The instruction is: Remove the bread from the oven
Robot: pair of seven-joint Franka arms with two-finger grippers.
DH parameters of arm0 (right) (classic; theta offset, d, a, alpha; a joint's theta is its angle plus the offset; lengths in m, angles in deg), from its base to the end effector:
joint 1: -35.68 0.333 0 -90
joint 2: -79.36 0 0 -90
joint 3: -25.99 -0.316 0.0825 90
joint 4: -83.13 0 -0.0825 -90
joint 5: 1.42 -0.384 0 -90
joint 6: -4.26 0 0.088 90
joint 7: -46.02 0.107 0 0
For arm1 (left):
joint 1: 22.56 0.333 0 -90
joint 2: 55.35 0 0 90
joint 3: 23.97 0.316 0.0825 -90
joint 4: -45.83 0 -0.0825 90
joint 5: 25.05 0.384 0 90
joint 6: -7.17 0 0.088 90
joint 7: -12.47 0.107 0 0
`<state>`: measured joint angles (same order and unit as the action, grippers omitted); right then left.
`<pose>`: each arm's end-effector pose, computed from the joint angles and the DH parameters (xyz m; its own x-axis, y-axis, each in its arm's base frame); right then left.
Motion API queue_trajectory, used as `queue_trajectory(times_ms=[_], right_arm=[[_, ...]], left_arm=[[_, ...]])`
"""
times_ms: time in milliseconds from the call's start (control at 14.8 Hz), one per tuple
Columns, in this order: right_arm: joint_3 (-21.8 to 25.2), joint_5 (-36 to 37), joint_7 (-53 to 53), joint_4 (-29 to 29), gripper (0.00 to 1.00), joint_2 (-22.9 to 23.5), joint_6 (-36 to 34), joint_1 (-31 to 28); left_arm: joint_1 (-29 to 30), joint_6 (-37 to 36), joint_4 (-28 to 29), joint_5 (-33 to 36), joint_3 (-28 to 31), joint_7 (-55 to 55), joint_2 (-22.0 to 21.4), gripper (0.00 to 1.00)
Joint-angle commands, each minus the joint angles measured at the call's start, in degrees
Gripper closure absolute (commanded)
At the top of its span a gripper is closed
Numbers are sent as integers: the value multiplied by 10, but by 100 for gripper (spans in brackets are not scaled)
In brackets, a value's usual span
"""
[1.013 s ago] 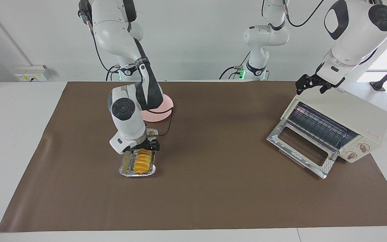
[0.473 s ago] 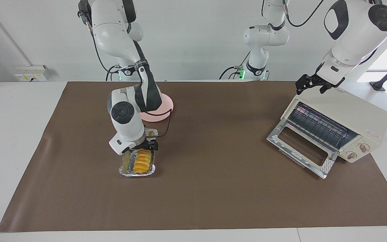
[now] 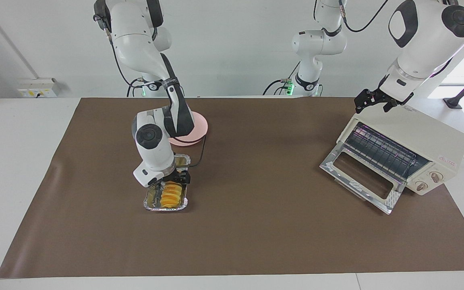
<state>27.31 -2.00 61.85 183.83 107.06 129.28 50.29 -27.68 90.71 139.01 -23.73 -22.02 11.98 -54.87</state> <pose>0.6358 0.1518 0.2886 0.9973 -0.0485 -0.0558 -0.0475 -0.9987 0.0187 0.5408 -0.0273 0.5854 0.9835 -0.0433 -0.1755 -0.0483 -0.9985 -0.0248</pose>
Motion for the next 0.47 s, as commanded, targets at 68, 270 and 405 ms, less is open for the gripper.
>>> queue_trajectory(times_ms=[68,270,405], right_arm=[[-5,7,3,5,70,-9,0,-8],[-5,7,3,-16,83,-8,-27,-9],[-5,4,3,-31,83,-9,-46,-9]], left_arm=[[5,8,14,-3,-4,1,-14,0],[6,8,14,-3,-4,1,-14,0],[5,8,14,-3,-4,1,-14,0]])
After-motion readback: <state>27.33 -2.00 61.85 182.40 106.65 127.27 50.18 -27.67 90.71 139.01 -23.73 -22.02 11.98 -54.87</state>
